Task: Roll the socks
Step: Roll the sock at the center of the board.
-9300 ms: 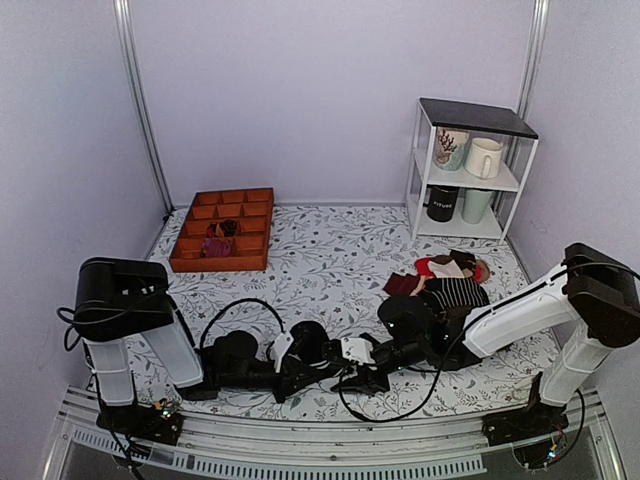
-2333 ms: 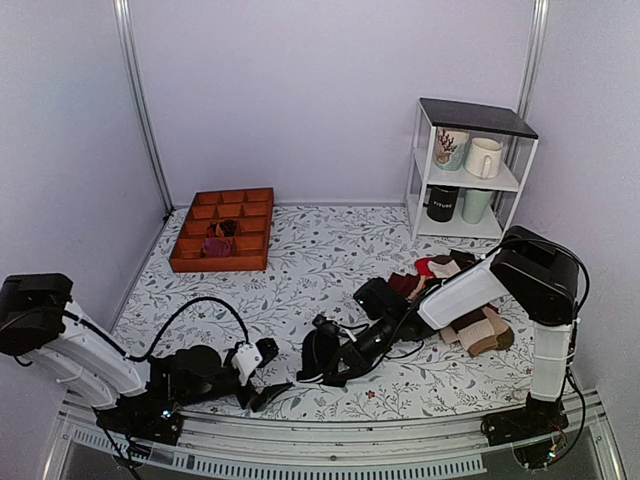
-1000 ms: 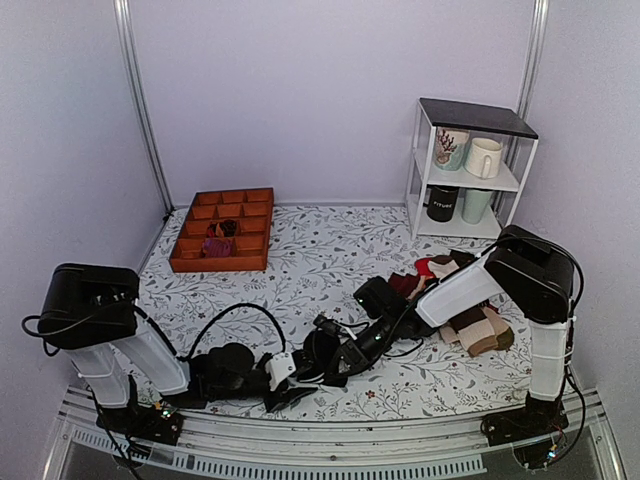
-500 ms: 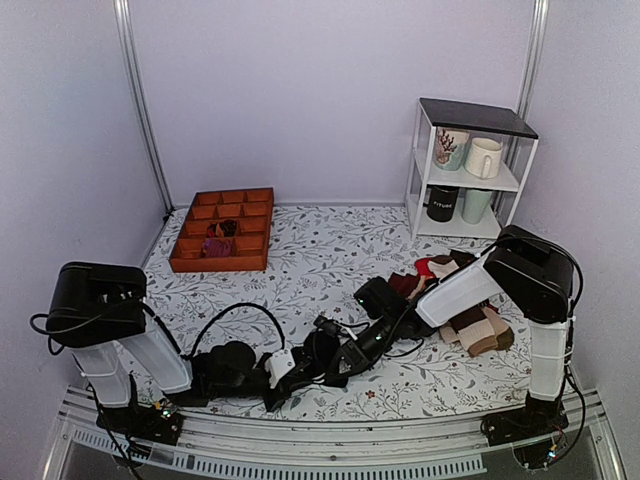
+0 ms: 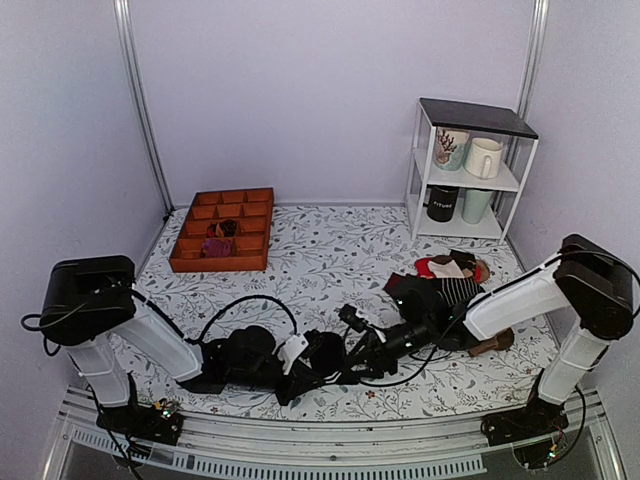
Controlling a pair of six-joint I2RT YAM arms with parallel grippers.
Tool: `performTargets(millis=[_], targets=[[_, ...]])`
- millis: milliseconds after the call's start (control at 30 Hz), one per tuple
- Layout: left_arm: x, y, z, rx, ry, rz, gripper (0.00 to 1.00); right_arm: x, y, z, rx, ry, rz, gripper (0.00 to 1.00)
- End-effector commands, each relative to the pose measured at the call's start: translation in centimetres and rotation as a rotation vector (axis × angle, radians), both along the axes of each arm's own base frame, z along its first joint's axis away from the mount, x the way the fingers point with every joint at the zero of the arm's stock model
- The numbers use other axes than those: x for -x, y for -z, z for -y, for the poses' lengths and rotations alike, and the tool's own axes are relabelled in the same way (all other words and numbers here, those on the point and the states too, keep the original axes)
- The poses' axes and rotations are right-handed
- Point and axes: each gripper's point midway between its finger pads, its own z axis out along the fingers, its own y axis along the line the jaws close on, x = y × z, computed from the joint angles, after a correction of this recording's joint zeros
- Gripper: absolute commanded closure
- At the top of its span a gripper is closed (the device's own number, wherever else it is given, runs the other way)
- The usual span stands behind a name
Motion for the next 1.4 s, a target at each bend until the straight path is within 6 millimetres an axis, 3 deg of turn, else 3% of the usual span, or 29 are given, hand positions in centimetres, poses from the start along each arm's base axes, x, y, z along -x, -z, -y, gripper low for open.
performTargets(millis=[0, 233, 433, 667, 833, 1000, 1233, 1300, 1367], targets=[[4.0, 9.0, -6.7, -0.359, -0.035, -0.324, 1.00, -0.7, -4.1, -0.6, -0.154, -0.030, 0.430, 0.55], [4.7, 10.4, -7.5, -0.389, -0.052, -0.411, 1.00, 2.6, -1.9, 0.3, -0.113, -0.125, 0.597, 0.53], [5.1, 10.6, -7.8, -0.381, -0.048, -0.433, 1.00, 1.9, 0.9, 1.2, -0.018, -0.085, 0.617, 0.53], [5.0, 10.7, -7.9, -0.381, -0.051, -0.432, 1.00, 0.6, 0.6, 0.9, -0.004, -0.050, 0.706, 0.53], [5.1, 10.6, -7.8, -0.375, -0.049, -0.434, 1.00, 1.5, 2.0, 0.3, 0.009, -0.117, 0.656, 0.53], [5.4, 11.6, -8.5, -0.399, -0.052, -0.450, 1.00, 1.1, 3.5, 0.2, 0.049, -0.105, 0.635, 0.54], [5.3, 11.8, -8.3, -0.395, -0.053, -0.448, 1.00, 1.0, 4.4, 0.4, 0.100, -0.088, 0.589, 0.74], [5.3, 11.9, -8.2, -0.396, -0.049, -0.451, 1.00, 1.0, 4.6, 0.5, 0.109, -0.072, 0.566, 0.75], [5.3, 12.0, -8.1, -0.395, -0.045, -0.454, 1.00, 0.7, 4.5, 0.6, 0.115, -0.050, 0.570, 0.69]])
